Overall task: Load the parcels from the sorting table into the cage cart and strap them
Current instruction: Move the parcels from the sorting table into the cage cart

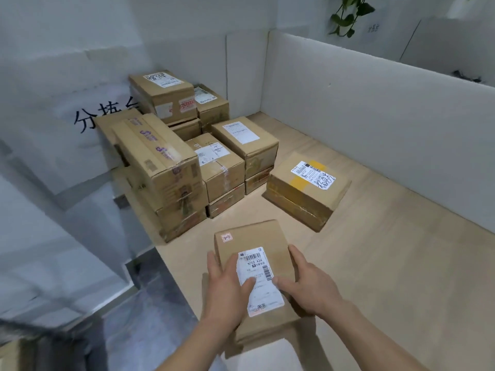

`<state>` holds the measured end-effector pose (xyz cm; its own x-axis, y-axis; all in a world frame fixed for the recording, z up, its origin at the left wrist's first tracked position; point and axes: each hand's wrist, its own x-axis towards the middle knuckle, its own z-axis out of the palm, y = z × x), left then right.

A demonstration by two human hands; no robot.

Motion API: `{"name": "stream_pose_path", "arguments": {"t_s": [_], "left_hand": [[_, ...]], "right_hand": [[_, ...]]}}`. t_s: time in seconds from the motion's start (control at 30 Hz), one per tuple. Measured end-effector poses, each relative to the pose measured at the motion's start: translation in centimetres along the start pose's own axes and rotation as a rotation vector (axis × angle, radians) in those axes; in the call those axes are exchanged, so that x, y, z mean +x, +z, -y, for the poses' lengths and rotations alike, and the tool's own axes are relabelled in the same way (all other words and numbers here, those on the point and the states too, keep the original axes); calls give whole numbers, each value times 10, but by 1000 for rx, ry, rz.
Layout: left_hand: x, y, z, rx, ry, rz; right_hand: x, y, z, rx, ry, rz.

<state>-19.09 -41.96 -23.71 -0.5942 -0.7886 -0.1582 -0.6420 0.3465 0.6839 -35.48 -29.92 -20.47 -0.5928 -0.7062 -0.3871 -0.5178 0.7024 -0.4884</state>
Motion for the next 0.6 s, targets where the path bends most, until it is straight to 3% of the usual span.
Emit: {"name": "stream_pose_path", "arguments": {"t_s": [0.13, 0.27, 0.6], "left_hand": [[-37, -14, 5, -170, -60, 17], [-70, -39, 22, -241, -121, -2], [-169, -168, 117, -240, -184, -329]], "right_hand": [[-26, 19, 12, 196, -34, 11], [-46, 38, 33, 203, -38, 46], [-109, 113, 176, 129, -379, 56]]}}
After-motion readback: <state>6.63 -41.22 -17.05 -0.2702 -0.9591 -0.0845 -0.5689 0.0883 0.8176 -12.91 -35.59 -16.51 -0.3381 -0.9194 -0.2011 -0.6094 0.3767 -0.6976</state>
